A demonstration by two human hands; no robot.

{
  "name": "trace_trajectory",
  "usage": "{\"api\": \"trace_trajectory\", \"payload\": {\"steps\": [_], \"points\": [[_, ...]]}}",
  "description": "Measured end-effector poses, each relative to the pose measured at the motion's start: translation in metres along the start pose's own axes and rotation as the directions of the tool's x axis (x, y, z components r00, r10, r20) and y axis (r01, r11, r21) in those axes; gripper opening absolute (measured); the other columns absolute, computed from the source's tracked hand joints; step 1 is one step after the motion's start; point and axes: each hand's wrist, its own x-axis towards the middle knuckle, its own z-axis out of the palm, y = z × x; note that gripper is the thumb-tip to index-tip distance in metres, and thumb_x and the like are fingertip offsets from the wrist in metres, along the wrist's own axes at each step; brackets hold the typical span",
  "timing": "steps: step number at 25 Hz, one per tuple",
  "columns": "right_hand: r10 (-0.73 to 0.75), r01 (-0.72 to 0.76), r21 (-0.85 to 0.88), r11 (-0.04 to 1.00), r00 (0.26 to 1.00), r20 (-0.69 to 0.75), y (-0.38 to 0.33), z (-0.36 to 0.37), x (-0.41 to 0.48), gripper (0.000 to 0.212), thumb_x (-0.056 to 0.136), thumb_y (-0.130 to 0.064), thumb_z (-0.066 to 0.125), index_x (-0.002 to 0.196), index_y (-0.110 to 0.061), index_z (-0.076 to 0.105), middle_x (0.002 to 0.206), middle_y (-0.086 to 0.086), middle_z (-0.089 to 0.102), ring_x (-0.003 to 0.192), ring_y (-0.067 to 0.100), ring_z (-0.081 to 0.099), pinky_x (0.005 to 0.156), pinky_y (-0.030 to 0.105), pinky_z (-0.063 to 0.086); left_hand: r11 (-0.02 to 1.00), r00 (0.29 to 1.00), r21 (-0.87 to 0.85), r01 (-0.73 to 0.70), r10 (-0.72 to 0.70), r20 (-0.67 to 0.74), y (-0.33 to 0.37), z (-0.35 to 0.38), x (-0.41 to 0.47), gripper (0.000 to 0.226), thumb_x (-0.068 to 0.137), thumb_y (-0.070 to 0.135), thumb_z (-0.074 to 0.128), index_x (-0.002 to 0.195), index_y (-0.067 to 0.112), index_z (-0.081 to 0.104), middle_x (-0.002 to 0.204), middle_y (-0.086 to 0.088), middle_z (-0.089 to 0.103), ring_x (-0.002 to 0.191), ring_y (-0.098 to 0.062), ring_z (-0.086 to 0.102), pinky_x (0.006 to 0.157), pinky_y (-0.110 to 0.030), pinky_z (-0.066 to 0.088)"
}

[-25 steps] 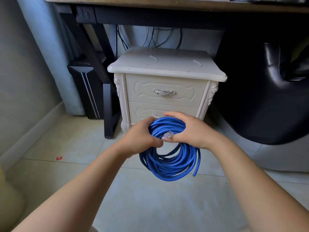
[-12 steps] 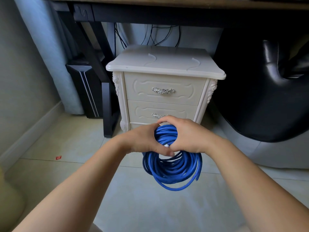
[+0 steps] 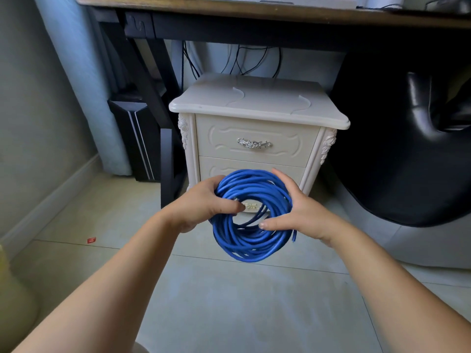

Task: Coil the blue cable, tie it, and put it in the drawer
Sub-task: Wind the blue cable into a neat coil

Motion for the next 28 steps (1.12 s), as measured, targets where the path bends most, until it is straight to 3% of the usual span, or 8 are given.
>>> {"api": "trace_trajectory", "payload": {"steps": [4, 7, 11, 16, 20, 23, 25, 28], "points": [[0.074, -0.015, 0.36, 0.933, 0.986, -0.149, 0.005, 0.015, 0.009, 0.124, 0.046, -0.036, 0.091, 0.147, -0.051, 0.022, 0.13, -0.018, 0.057, 0.116, 0.009, 0.063, 0.101, 0.033, 0.048, 0.968, 0.999, -0.247, -0.042, 0.044, 0.001, -0.004, 0.004, 0.001, 0.043, 0.069, 0.011, 0.075, 0.111, 0.009, 0.061, 0.077, -0.003, 0.061, 0.069, -0.02, 0.06, 0.09, -0.056, 0.051], [0.109, 0.004, 0.438, 0.899, 0.967, -0.232, 0.005, 0.014, 0.014, 0.091, 0.057, -0.021, 0.088, 0.138, -0.033, 0.047, 0.115, -0.005, 0.071, 0.103, 0.015, 0.069, 0.093, 0.035, 0.053, 0.916, 0.998, -0.401, -0.032, 0.048, 0.03, -0.003, 0.017, -0.001, 0.037, 0.073, 0.005, 0.068, 0.108, 0.012, 0.059, 0.072, 0.002, 0.058, 0.066, -0.015, 0.057, 0.085, -0.043, 0.056], [0.122, -0.002, 0.331, 0.943, 0.932, -0.342, 0.003, 0.014, 0.013, 0.042, 0.073, 0.0, 0.073, 0.106, -0.022, 0.061, 0.085, -0.002, 0.067, 0.078, 0.017, 0.065, 0.069, 0.029, 0.05, 0.933, 0.997, -0.354, 0.067, -0.046, 0.067, -0.003, 0.021, -0.003, 0.045, 0.072, 0.011, 0.074, 0.113, 0.011, 0.056, 0.083, -0.004, 0.062, 0.073, -0.017, 0.063, 0.084, -0.039, 0.056], [0.033, -0.015, 0.044, 0.999, 0.904, -0.426, -0.004, 0.004, 0.015, 0.048, 0.065, -0.008, 0.073, 0.105, -0.027, 0.057, 0.09, -0.003, 0.069, 0.081, 0.019, 0.065, 0.074, 0.035, 0.053, 0.984, 0.994, -0.17, 0.049, -0.032, 0.102, 0.004, 0.007, -0.003, 0.106, 0.058, 0.037, 0.084, 0.144, 0.047, 0.024, 0.135, 0.006, 0.057, 0.113, -0.005, 0.063, 0.089, -0.026, 0.052], [-0.07, -0.025, -0.243, 0.97, 0.925, -0.372, -0.016, 0.003, 0.019, 0.054, 0.061, -0.019, 0.074, 0.106, -0.039, 0.052, 0.091, -0.011, 0.066, 0.083, 0.017, 0.064, 0.076, 0.036, 0.054, 0.982, 0.996, 0.183, -0.055, 0.041, 0.08, 0.011, 0.012, 0.011, 0.124, 0.053, 0.043, 0.09, 0.152, 0.046, 0.015, 0.144, 0.016, 0.042, 0.124, 0.004, 0.049, 0.106, -0.025, 0.042], [-0.092, -0.011, -0.296, 0.955, 0.939, -0.333, -0.022, -0.003, 0.025, 0.056, 0.061, -0.019, 0.073, 0.107, -0.042, 0.051, 0.092, -0.012, 0.065, 0.082, 0.016, 0.064, 0.074, 0.035, 0.054, 0.961, 0.998, 0.273, -0.045, 0.055, -0.03, 0.01, 0.016, 0.022, 0.098, 0.06, 0.027, 0.089, 0.143, 0.032, 0.036, 0.117, 0.012, 0.064, 0.098, -0.001, 0.066, 0.092, -0.027, 0.054], [-0.084, 0.012, -0.208, 0.978, 0.938, -0.337, -0.021, -0.009, 0.031, 0.054, 0.059, -0.018, 0.071, 0.103, -0.043, 0.053, 0.088, -0.011, 0.067, 0.079, 0.015, 0.064, 0.072, 0.037, 0.055, 0.966, 0.991, 0.259, -0.021, 0.053, -0.119, 0.012, 0.017, 0.03, 0.063, 0.057, 0.025, 0.08, 0.116, 0.024, 0.059, 0.092, 0.008, 0.071, 0.081, -0.009, 0.069, 0.081, -0.033, 0.058], [-0.085, 0.058, -0.089, 0.994, 0.935, -0.345, -0.017, -0.009, 0.046, 0.051, 0.063, -0.012, 0.073, 0.102, -0.041, 0.056, 0.09, -0.012, 0.068, 0.079, 0.011, 0.065, 0.073, 0.035, 0.056, 0.99, 0.98, 0.139, 0.037, -0.009, -0.201, 0.008, 0.014, 0.044, 0.043, 0.056, 0.019, 0.074, 0.098, 0.015, 0.065, 0.088, -0.012, 0.071, 0.075, -0.023, 0.068, 0.078, -0.042, 0.057]]}}
